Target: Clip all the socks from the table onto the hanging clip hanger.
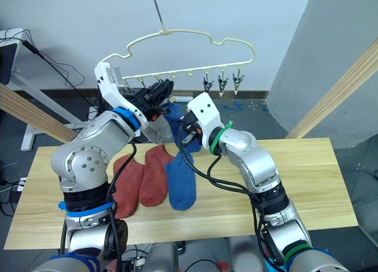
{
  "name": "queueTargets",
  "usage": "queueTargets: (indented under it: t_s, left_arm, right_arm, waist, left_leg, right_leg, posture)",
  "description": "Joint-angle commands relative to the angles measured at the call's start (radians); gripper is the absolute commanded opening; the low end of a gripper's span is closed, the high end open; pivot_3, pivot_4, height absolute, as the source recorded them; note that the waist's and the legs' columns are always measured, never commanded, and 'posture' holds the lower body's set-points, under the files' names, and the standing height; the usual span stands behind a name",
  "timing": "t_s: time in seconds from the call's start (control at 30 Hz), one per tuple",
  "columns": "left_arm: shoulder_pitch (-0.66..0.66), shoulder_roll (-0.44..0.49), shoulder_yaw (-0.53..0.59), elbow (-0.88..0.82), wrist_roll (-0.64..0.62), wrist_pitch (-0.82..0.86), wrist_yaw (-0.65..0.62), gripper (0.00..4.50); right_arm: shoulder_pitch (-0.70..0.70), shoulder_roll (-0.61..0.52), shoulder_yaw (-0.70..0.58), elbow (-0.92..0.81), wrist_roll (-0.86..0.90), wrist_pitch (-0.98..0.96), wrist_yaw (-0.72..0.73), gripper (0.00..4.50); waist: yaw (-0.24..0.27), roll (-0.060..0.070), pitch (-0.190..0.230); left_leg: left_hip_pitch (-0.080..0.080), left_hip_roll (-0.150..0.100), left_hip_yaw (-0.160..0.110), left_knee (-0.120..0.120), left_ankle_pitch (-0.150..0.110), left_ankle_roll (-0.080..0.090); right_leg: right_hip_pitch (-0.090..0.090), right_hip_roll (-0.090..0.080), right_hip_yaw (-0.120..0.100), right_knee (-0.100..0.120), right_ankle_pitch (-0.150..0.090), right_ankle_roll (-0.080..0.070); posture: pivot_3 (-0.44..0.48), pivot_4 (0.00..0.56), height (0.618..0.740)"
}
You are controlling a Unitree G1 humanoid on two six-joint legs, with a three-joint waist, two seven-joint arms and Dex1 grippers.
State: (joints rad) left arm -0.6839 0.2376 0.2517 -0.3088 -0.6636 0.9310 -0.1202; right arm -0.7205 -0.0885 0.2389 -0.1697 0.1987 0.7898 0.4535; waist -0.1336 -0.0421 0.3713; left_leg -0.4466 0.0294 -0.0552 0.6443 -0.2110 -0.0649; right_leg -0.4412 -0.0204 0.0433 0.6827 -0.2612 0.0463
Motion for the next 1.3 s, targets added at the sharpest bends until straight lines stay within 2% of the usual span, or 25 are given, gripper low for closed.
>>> queueTargets:
  t_s: [0.03, 0.9, 0.97, 1.0, 1.13, 1.3]
  left_arm:
    - [0.005, 0.006, 0.006, -0.039, -0.021, -0.006, -0.003, 0.32]
    - [0.014, -0.003, -0.003, -0.044, -0.022, -0.029, -0.007, 0.32]
    - [0.014, -0.005, 0.0, -0.044, -0.026, -0.029, -0.006, 1.01]
    - [0.015, -0.005, -0.001, -0.044, -0.025, -0.029, -0.005, 1.15]
    - [0.021, 0.004, -0.014, -0.051, -0.009, -0.029, -0.006, 2.37]
    - [0.027, 0.009, -0.016, -0.06, -0.013, -0.031, -0.01, 2.37]
  right_arm:
    - [-0.005, 0.003, -0.015, -0.038, 0.018, -0.019, 0.004, 0.03]
    - [-0.043, 0.01, -0.012, 0.019, 0.017, -0.052, 0.002, 0.03]
    - [-0.043, 0.011, -0.014, 0.018, 0.019, -0.05, 0.002, 0.0]
    - [-0.043, 0.011, -0.015, 0.018, 0.02, -0.049, 0.002, 0.0]
    - [-0.041, 0.012, -0.016, 0.011, 0.026, -0.044, 0.005, 0.0]
    - [-0.041, 0.01, -0.016, 0.007, 0.039, -0.036, 0.015, 0.0]
  waist:
    - [0.0, 0.0, 0.0]
    - [-0.002, 0.0, 0.0]
    - [-0.002, 0.0, 0.0]
    - [-0.002, 0.0, 0.0]
    - [-0.002, 0.0, 0.0]
    - [-0.002, 0.0, 0.0]
  left_leg:
    - [0.0, 0.0, 0.0, 0.0, 0.0, 0.0]
    - [0.0, 0.0, 0.0, 0.001, 0.0, 0.0]
    - [0.0, 0.0, 0.0, 0.001, 0.0, 0.0]
    - [0.0, 0.0, 0.0, 0.001, 0.0, 0.0]
    - [0.0, 0.0, 0.0, 0.001, 0.0, 0.0]
    - [0.0, 0.0, 0.0, 0.001, 0.0, 0.0]
  right_leg:
    - [0.0, 0.0, 0.0, 0.0, 0.0, 0.0]
    - [0.0, 0.0, 0.0, 0.001, 0.001, 0.0]
    - [0.0, 0.0, 0.0, 0.001, 0.001, 0.0]
    - [0.0, 0.0, 0.0, 0.001, 0.001, 0.0]
    - [0.0, 0.0, 0.0, 0.001, 0.001, 0.0]
    - [0.0, 0.0, 0.0, 0.002, 0.001, 0.0]
  posture:
    - [-0.224, 0.357, 0.74]
    - [-0.218, 0.34, 0.74]
    - [-0.223, 0.342, 0.74]
    - [-0.223, 0.342, 0.74]
    - [-0.222, 0.344, 0.74]
    - [-0.222, 0.344, 0.74]
